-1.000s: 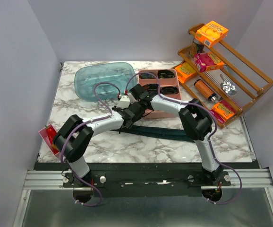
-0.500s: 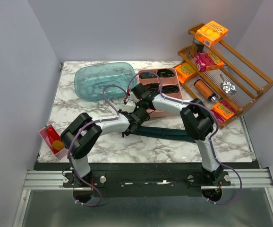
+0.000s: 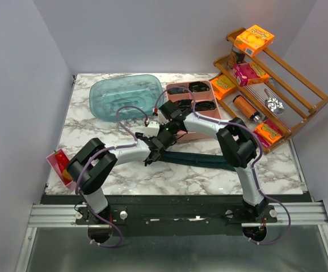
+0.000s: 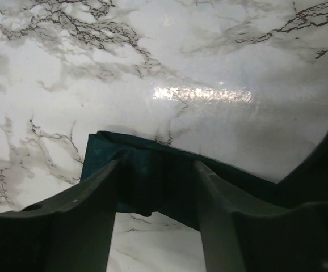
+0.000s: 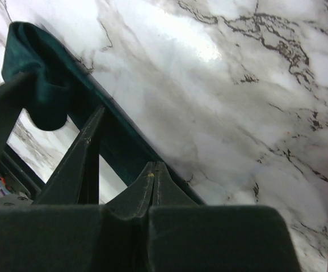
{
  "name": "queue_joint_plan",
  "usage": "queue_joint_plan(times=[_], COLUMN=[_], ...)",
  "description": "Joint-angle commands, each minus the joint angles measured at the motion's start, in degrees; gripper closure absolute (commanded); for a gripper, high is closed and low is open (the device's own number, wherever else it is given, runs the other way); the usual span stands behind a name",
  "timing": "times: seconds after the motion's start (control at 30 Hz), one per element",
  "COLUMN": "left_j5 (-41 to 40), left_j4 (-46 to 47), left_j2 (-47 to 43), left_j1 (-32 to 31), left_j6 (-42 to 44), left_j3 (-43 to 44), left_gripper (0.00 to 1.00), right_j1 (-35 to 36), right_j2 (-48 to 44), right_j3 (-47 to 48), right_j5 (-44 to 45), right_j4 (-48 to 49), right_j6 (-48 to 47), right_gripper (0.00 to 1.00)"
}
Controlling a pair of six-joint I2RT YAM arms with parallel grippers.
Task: Roll the ties
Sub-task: Roll the tie at the center of the board.
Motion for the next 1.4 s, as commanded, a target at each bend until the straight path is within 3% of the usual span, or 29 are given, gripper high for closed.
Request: queue_joint_plan(times=[0.0, 0.33, 0.77, 0.87, 0.97, 1.1, 1.2, 1.37], left_j5=[5.7, 10.2, 23.8, 26.8, 28.5, 28.6, 30.0, 31.8], left_j4=[5.7, 9.3, 10.3, 9.5, 8.1, 4.9, 5.0, 8.4], left_j2=[-3.0, -11.2, -26.9, -29.4, -32.4, -35.0, -35.7, -35.0], left_j1=[-0.9, 3.8, 17.3, 18.4, 18.8, 18.9, 18.9, 18.9], left_j6=[-0.4, -0.1, 1.4, -0.3, -3.2, -6.6, -8.4, -10.0], left_j3=[-1.8, -5.7, -11.9, -14.3, -16.8, -19.5, -21.6, -25.3], left_gripper=[0.29, 0.23, 0.23, 0.31, 0.52, 0.91, 1.00, 1.00], right_j1=[0.9, 1.0, 4.4, 5.8, 7.2, 8.1, 8.1, 8.1], right_j2=[-3.2, -6.2, -3.4, -1.9, 0.2, 3.2, 4.1, 4.3], right_j3=[0.1, -0.6, 6.6, 9.5, 12.6, 14.1, 14.0, 13.5], right_j5=[-0.2, -2.4, -7.5, -8.7, -9.1, -8.6, -7.1, -4.4], right_j4=[3.1, 4.8, 6.4, 6.3, 5.6, 4.7, 4.6, 4.3], right_j6=[0.0, -1.2, -1.3, -1.0, -0.8, -0.9, -0.9, -1.4], right_gripper=[0.96, 0.96, 0.96, 0.96, 0.96, 0.96, 0.96, 0.96])
